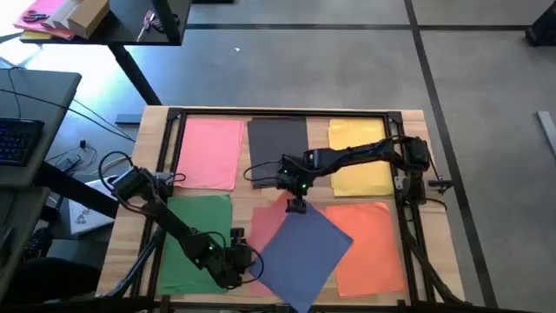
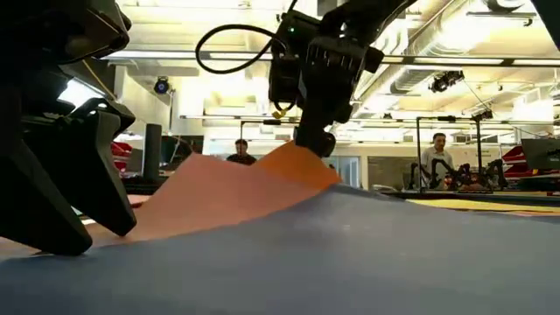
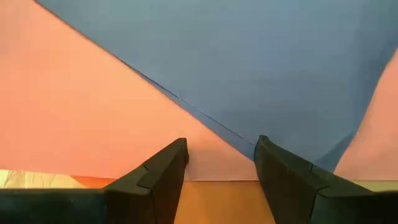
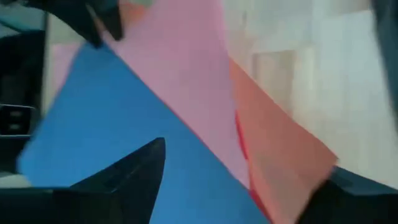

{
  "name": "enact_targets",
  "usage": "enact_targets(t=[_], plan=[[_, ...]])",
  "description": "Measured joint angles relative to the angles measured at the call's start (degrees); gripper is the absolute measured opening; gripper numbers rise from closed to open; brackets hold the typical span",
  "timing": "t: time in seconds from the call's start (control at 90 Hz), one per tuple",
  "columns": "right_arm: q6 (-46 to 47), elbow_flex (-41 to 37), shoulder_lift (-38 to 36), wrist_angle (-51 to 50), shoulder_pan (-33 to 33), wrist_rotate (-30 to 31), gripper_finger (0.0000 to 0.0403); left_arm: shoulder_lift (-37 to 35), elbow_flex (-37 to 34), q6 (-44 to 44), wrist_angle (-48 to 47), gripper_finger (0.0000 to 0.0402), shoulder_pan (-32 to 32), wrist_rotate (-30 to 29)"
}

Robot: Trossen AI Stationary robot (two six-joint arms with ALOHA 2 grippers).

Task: Organize paper
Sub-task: Stack the orange color paper on top of the other orange color paper

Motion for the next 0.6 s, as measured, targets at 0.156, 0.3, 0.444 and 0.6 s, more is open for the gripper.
enact_targets(t=[0.156,0.3,0.444,0.6], plan=[[0.1,0.0,1.8,2.2,1.3,1.2,0.0158,0.0,0.0,0.4,0.0,0.0176,0.0,0.0],[0.1,0.0,3.3,3.0,2.5,4.3,0.0037,0.0,0.0,0.4,0.0,0.0176,0.0,-0.1],[-0.1,0.0,1.8,1.4,3.5,13.8,0.0005,0.0,0.0,0.5,0.0,0.0176,0.0,0.0],[-0.7,0.0,-2.9,1.0,4.6,22.0,0.0,-1.0,0.0,1.6,-0.2,0.0176,-0.1,0.0]])
